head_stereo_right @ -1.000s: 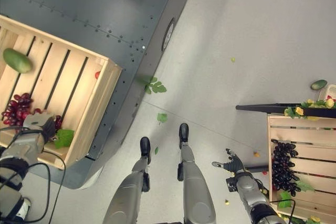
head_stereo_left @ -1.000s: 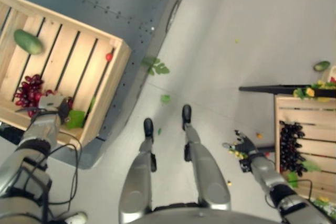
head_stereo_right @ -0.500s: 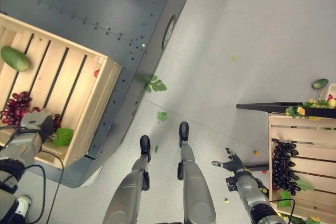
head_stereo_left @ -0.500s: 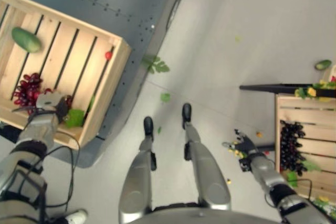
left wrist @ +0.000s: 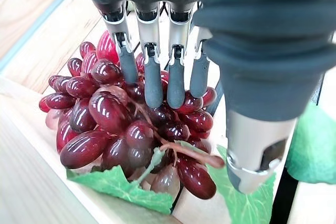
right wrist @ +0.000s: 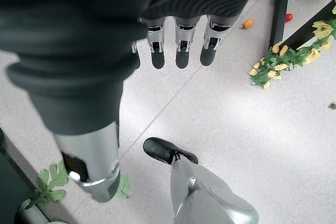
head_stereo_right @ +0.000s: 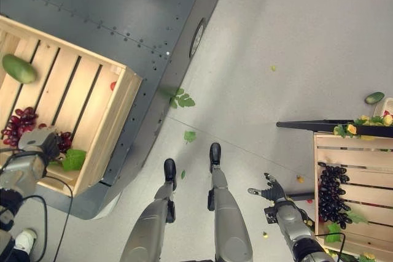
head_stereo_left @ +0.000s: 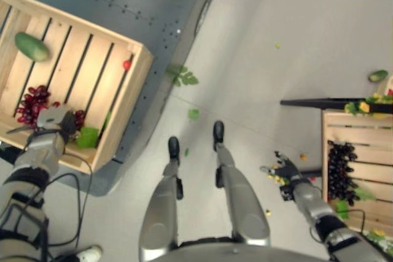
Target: Pick up the fruits from the basket on one side to the basket on the other side
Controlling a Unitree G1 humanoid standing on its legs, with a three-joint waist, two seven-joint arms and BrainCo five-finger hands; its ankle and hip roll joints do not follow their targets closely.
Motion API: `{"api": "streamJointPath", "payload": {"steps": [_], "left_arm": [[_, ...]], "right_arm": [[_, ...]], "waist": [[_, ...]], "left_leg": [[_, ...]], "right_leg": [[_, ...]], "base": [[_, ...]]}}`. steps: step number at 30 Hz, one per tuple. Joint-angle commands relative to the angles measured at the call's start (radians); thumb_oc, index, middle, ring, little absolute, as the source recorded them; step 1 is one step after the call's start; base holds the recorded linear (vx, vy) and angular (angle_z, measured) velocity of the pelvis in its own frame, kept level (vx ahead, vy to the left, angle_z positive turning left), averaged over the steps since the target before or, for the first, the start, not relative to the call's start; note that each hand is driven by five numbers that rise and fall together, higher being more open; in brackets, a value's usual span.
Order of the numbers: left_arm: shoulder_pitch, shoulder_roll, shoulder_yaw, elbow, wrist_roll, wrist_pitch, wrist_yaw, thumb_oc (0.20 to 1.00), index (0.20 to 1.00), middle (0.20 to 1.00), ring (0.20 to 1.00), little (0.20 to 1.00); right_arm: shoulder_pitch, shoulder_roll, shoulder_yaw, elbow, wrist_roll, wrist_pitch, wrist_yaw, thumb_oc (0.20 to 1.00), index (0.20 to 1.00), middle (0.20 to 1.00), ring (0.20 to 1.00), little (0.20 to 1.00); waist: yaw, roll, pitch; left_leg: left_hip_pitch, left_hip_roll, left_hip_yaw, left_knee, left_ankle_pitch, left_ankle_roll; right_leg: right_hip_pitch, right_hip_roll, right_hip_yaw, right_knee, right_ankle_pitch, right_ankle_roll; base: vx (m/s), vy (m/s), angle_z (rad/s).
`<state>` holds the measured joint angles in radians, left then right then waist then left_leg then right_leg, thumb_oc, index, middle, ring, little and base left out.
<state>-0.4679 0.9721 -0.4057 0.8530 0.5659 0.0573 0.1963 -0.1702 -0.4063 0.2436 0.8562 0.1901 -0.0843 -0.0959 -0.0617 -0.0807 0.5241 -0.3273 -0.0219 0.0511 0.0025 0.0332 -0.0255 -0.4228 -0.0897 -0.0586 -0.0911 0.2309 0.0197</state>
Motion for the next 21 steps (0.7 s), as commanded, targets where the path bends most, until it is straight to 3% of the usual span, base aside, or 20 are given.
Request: {"api": "streamJointPath", "payload": {"steps": [1,12,21], "left_arm": [[0.016,0.083,0.062,-0.013,-0.037,0.006,0.011,1.000,1.000,1.000,1.000,1.000],[0.207,0.114,0.270,-0.307,-0.046,0.015,-0.004,1.000,1.000,1.000,1.000,1.000],[0.280,0.094,0.365,-0.405,-0.036,0.031,-0.012,1.000,1.000,1.000,1.000,1.000]], "right_arm": [[0.078,-0.058,-0.045,-0.012,0.025,-0.023,-0.004,1.000,1.000,1.000,1.000,1.000],[0.105,-0.050,-0.086,-0.033,0.014,-0.009,0.014,1.000,1.000,1.000,1.000,1.000],[0.114,-0.057,-0.102,-0.047,0.001,0.008,0.024,1.000,1.000,1.000,1.000,1.000]], "waist": [[0.016,0.055,-0.004],[0.035,0.069,-0.004],[0.036,0.067,-0.004]], "left_leg": [[-0.076,-0.018,-0.048,-0.011,0.044,0.013],[-0.081,-0.020,-0.056,-0.014,0.045,0.015],[-0.089,-0.020,-0.058,-0.010,0.040,0.017]], "right_leg": [[0.014,0.011,0.021,0.079,-0.120,0.105],[0.009,0.014,0.017,0.079,-0.125,0.101],[0.003,0.014,0.017,0.083,-0.128,0.098]], "base": [[0.00,0.000,0.00],[0.00,0.000,0.00],[0.00,-0.003,0.02]]}}
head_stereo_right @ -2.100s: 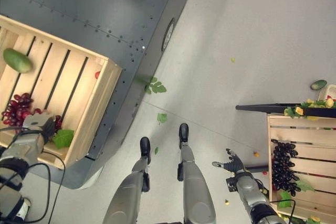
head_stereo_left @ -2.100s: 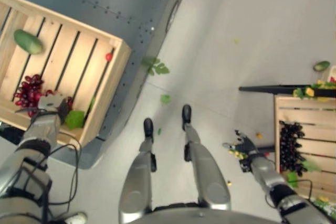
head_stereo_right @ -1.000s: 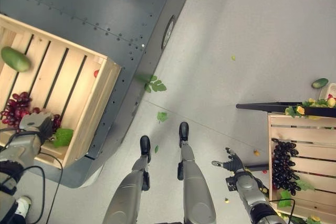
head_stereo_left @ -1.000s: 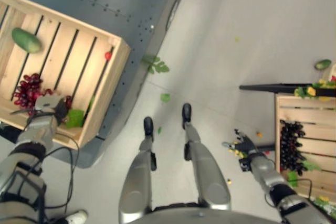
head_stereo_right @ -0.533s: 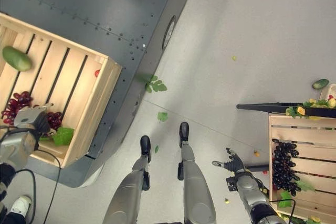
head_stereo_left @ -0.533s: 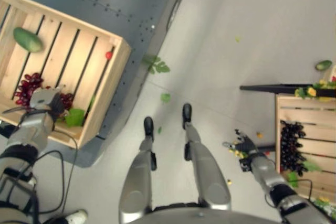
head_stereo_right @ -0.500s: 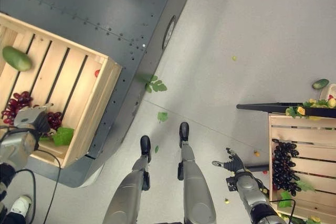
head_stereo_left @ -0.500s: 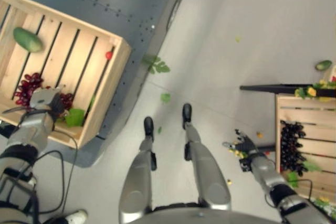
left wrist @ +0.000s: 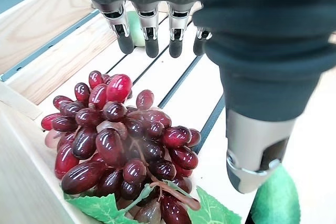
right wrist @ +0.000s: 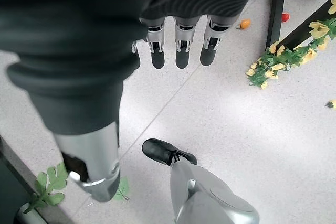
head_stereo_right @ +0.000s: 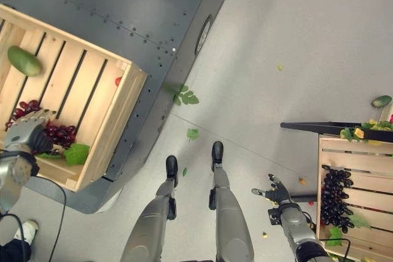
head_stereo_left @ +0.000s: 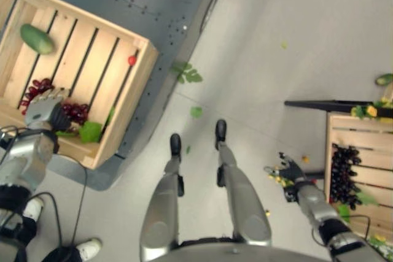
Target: Pick up the fruits from the basket on one side to the basket on the other side
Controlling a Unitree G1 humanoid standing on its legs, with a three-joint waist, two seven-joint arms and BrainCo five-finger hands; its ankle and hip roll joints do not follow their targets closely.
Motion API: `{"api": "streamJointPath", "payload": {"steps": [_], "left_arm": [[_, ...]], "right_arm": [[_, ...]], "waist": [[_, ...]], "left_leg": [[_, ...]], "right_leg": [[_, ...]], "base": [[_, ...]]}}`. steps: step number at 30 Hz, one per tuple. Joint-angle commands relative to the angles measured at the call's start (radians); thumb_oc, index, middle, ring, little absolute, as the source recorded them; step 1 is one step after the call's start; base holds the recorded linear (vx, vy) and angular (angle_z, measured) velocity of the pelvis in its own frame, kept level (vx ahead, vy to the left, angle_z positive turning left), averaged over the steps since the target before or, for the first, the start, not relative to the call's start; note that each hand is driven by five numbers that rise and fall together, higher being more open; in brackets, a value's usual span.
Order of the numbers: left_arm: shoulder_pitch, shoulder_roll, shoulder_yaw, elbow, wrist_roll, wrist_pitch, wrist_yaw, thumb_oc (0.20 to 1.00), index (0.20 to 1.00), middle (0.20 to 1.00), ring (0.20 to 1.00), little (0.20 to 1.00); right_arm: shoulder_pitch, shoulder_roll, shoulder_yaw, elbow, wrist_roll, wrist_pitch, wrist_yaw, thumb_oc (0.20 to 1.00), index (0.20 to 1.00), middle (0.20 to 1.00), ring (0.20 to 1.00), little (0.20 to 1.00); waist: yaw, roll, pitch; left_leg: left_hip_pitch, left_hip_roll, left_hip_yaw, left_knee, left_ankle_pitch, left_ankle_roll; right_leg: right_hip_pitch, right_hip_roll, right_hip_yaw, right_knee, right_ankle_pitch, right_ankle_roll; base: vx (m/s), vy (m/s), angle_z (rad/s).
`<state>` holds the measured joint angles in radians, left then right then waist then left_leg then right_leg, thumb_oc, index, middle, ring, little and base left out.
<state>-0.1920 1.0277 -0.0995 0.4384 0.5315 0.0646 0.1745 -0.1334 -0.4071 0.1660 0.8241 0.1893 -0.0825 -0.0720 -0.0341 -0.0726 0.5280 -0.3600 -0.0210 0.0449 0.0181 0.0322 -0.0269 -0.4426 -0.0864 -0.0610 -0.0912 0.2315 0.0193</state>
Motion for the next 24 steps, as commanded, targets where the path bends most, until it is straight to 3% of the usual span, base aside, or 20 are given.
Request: {"api": "streamJointPath", "payload": {"steps": [1,10,24], "left_arm": [[0.003,0.036,0.061,0.015,-0.001,0.026,0.009,1.000,1.000,1.000,1.000,1.000],[-0.077,0.039,0.000,0.052,0.051,0.032,0.034,1.000,1.000,1.000,1.000,1.000],[-0.243,0.044,-0.248,0.227,0.182,0.032,0.015,1.000,1.000,1.000,1.000,1.000]], "right_arm": [[0.077,-0.057,-0.026,-0.015,0.002,0.007,0.003,1.000,1.000,1.000,1.000,1.000],[0.066,-0.061,-0.013,-0.028,-0.003,0.006,0.002,1.000,1.000,1.000,1.000,1.000],[0.054,-0.082,0.008,-0.044,-0.009,-0.012,-0.023,1.000,1.000,1.000,1.000,1.000]], "waist": [[0.008,0.058,-0.008],[0.001,0.050,-0.008],[-0.018,0.050,-0.008]], "left_leg": [[-0.057,-0.021,-0.052,-0.025,0.041,0.019],[-0.069,-0.020,-0.052,-0.021,0.041,0.019],[-0.097,-0.022,-0.042,-0.013,0.042,0.021]], "right_leg": [[0.022,0.011,0.020,0.083,-0.129,0.098],[0.008,0.011,0.023,0.087,-0.128,0.097],[-0.019,0.011,0.031,0.092,-0.122,0.100]], "base": [[0.00,0.000,0.00],[0.00,0.000,0.00],[0.00,0.004,-0.01]]}}
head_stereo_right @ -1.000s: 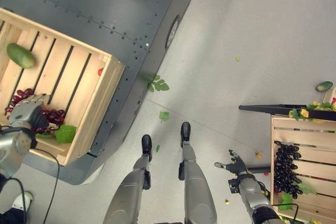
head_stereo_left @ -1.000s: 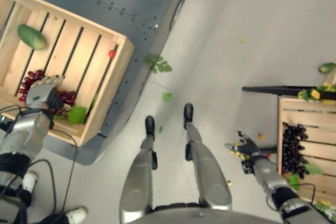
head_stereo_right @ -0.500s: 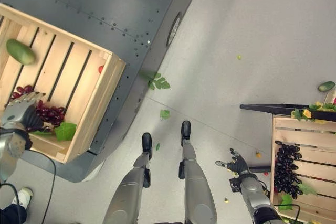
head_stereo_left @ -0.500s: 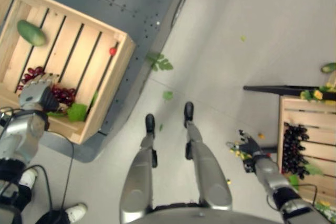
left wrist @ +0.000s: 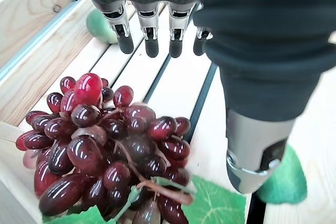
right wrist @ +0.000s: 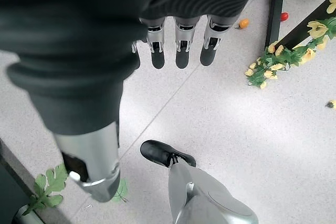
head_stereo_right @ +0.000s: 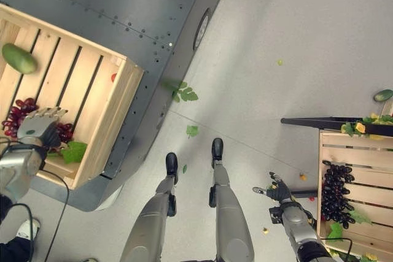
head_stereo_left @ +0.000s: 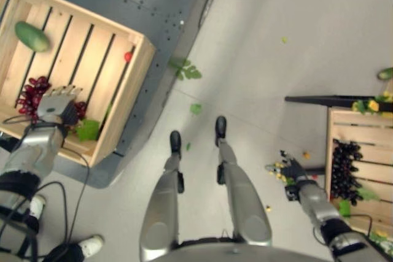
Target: Pick up the fruits from the basket on one side to the basket on the other side
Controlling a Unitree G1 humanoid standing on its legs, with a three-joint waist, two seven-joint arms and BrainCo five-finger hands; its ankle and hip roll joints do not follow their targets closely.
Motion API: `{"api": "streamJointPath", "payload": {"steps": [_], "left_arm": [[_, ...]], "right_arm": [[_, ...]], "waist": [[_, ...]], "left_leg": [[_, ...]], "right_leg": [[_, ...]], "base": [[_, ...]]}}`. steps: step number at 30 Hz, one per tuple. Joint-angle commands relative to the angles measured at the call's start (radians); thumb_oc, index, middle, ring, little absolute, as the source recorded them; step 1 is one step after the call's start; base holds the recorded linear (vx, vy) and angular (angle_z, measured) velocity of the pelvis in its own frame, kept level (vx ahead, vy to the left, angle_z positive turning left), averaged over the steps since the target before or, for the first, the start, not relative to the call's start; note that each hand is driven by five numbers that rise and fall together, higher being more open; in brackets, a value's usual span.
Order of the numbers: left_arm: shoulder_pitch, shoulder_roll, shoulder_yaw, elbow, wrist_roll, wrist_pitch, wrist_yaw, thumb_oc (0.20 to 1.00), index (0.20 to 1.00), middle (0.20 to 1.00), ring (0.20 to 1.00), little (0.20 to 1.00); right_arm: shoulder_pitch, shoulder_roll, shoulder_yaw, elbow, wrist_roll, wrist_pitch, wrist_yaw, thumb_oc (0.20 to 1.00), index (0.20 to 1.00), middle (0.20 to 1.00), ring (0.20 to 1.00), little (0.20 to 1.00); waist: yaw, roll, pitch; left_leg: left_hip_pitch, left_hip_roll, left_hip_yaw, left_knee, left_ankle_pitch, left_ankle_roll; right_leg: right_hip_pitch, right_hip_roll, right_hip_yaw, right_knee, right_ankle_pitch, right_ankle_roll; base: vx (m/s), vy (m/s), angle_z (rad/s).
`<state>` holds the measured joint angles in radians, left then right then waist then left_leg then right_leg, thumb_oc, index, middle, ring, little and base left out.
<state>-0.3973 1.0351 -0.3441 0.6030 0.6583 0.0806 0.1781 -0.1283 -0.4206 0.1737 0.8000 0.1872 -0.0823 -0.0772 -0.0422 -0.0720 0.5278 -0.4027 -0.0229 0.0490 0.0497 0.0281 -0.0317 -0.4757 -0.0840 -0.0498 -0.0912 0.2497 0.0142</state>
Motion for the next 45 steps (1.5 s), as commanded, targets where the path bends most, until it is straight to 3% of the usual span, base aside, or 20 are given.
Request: {"api": "streamJointPath", "payload": {"steps": [1,16,34,45], "left_arm": [[-0.048,0.037,-0.015,0.074,0.057,0.015,0.008,1.000,1.000,1.000,1.000,1.000],[-0.180,0.010,-0.219,0.323,0.103,-0.006,0.005,1.000,1.000,1.000,1.000,1.000],[-0.156,0.080,-0.175,0.403,0.048,-0.001,0.024,1.000,1.000,1.000,1.000,1.000],[-0.189,0.094,-0.198,0.438,0.052,0.004,0.033,1.000,1.000,1.000,1.000,1.000]], "right_arm": [[0.048,-0.070,0.002,-0.021,-0.006,-0.013,-0.019,1.000,1.000,1.000,1.000,1.000],[0.022,-0.076,0.040,-0.005,0.013,-0.040,-0.035,1.000,1.000,1.000,1.000,1.000],[0.018,-0.077,0.056,0.012,0.027,-0.043,-0.033,1.000,1.000,1.000,1.000,1.000],[0.002,-0.068,0.083,0.022,0.036,-0.043,-0.025,1.000,1.000,1.000,1.000,1.000]], "waist": [[-0.011,0.049,-0.008],[-0.023,0.047,-0.008],[-0.008,0.035,-0.008],[0.007,0.009,-0.008]], "left_leg": [[-0.055,-0.019,-0.044,-0.044,0.046,0.025],[-0.070,-0.023,-0.038,-0.034,0.044,0.027],[-0.086,-0.025,-0.054,-0.015,0.045,0.029],[-0.105,-0.030,-0.066,0.007,0.043,0.032]], "right_leg": [[0.013,0.008,0.020,0.092,-0.139,0.106],[-0.005,0.010,0.029,0.102,-0.136,0.107],[-0.010,0.004,0.012,0.121,-0.140,0.112],[-0.009,-0.002,-0.005,0.128,-0.140,0.117]], "base": [[0.00,0.000,0.00],[0.00,0.000,0.00],[0.00,0.000,0.02],[0.00,0.006,0.07]]}}
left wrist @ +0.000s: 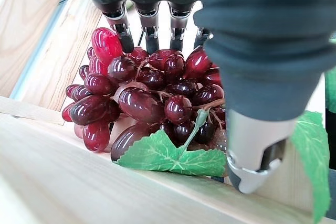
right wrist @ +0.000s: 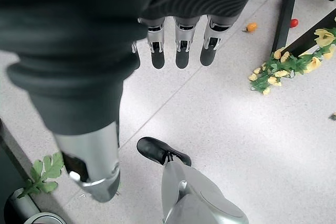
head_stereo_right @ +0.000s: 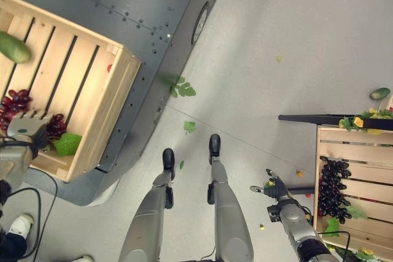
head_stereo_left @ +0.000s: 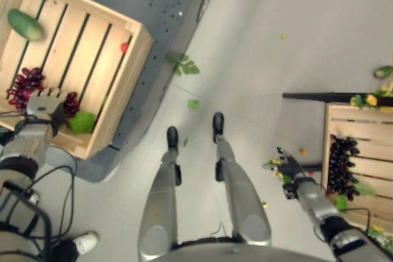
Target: Pick up the fruits from the basket on one side to the basket on the other side
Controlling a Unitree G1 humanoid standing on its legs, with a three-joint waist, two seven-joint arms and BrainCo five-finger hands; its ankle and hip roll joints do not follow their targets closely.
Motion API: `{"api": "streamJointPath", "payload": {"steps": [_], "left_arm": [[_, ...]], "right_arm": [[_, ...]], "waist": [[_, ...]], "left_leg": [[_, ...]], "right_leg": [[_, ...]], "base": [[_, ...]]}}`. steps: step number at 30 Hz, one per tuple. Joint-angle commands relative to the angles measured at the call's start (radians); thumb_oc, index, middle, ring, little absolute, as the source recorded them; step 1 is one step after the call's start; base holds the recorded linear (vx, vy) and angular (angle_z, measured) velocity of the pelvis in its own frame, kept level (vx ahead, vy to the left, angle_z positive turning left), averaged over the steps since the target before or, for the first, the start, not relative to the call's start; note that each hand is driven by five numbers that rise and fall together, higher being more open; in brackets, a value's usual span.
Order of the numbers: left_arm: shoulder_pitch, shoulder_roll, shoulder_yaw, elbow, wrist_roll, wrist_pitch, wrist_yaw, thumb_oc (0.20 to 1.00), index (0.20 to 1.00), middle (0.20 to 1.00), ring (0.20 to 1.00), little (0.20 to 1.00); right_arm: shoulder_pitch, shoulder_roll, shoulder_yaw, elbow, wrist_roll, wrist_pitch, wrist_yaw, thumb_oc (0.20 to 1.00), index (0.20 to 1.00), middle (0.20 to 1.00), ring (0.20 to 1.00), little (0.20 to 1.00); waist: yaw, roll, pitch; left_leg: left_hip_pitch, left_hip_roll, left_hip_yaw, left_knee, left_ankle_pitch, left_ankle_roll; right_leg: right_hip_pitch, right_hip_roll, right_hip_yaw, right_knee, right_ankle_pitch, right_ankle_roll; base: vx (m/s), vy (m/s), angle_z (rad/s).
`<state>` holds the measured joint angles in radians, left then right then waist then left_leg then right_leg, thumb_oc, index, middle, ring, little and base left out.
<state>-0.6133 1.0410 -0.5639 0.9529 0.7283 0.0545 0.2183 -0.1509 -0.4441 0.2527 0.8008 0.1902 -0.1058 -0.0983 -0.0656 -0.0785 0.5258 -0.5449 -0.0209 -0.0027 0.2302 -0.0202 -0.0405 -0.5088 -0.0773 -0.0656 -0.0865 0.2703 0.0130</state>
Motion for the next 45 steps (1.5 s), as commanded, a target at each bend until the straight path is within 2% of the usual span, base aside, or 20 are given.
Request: {"api": "streamJointPath", "payload": {"steps": [1,5,8,20,21,23,37,45], "left_arm": [[0.021,0.089,0.018,0.086,-0.018,0.031,-0.007,1.000,1.000,1.000,1.000,1.000],[0.005,0.092,0.008,0.081,-0.022,0.031,-0.006,1.000,1.000,1.000,1.000,1.000],[-0.014,0.101,0.000,0.082,-0.024,0.035,-0.001,1.000,1.000,1.000,1.000,1.000],[-0.058,0.117,-0.027,0.103,-0.014,0.043,0.002,1.000,1.000,1.000,1.000,1.000],[-0.064,0.119,-0.029,0.106,-0.014,0.044,0.000,0.611,0.611,0.611,0.611,0.611],[-0.080,0.130,-0.035,0.109,-0.016,0.047,-0.005,0.200,0.200,0.200,0.200,0.200],[-0.081,0.115,-0.028,0.139,-0.025,0.047,-0.011,0.200,0.200,0.200,0.200,0.200],[-0.118,0.104,-0.060,0.126,-0.029,0.038,-0.025,0.200,0.200,0.200,0.200,0.200]], "right_arm": [[0.026,-0.045,0.004,0.022,0.035,-0.021,-0.003,1.000,1.000,1.000,1.000,1.000],[0.026,-0.045,0.006,0.025,0.038,-0.019,-0.004,1.000,1.000,1.000,1.000,1.000],[0.031,-0.042,0.011,0.028,0.044,-0.018,0.001,1.000,1.000,1.000,1.000,1.000],[0.049,-0.041,0.016,-0.005,0.063,-0.023,0.015,1.000,1.000,1.000,1.000,1.000],[0.047,-0.041,0.016,-0.005,0.065,-0.024,0.016,1.000,1.000,1.000,1.000,1.000],[0.052,-0.044,0.011,-0.013,0.072,-0.023,0.018,1.000,1.000,1.000,1.000,1.000],[0.045,-0.046,0.009,-0.052,0.083,-0.035,0.017,1.000,1.000,1.000,1.000,1.000],[0.052,-0.049,-0.003,-0.061,0.092,-0.038,0.015,1.000,1.000,1.000,1.000,1.000]], "waist": [[0.032,0.012,-0.006],[0.034,0.001,-0.006],[0.040,-0.026,-0.006],[0.041,-0.059,-0.006],[0.038,-0.060,-0.006],[0.037,-0.067,-0.006],[0.041,-0.083,-0.006],[0.038,-0.083,-0.006]], "left_leg": [[0.033,-0.033,-0.016,-0.171,0.091,0.041],[0.026,-0.033,-0.021,-0.163,0.088,0.042],[0.020,-0.029,-0.027,-0.146,0.077,0.043],[0.013,-0.035,-0.030,-0.152,0.075,0.049],[0.008,-0.037,-0.030,-0.153,0.081,0.050],[0.007,-0.036,-0.033,-0.162,0.085,0.051],[0.018,-0.040,-0.046,-0.172,0.084,0.052],[0.018,-0.039,-0.048,-0.174,0.086,0.051]], "right_leg": [[0.023,-0.009,0.010,0.123,-0.159,0.120],[0.024,-0.012,0.007,0.121,-0.155,0.123],[0.035,-0.011,0.003,0.117,-0.156,0.127],[0.043,-0.016,0.000,0.105,-0.152,0.136],[0.039,-0.018,-0.001,0.104,-0.148,0.137],[0.037,-0.017,-0.003,0.101,-0.145,0.141],[0.044,-0.009,-0.009,0.100,-0.157,0.135],[0.040,-0.007,-0.008,0.103,-0.155,0.131]], "base": [[0.00,0.021,0.04],[0.00,0.000,0.00],[0.00,0.000,0.00],[0.03,0.028,0.02],[0.04,0.039,-0.01],[0.03,0.031,0.00],[0.00,0.001,0.01],[0.00,0.000,0.00]]}}
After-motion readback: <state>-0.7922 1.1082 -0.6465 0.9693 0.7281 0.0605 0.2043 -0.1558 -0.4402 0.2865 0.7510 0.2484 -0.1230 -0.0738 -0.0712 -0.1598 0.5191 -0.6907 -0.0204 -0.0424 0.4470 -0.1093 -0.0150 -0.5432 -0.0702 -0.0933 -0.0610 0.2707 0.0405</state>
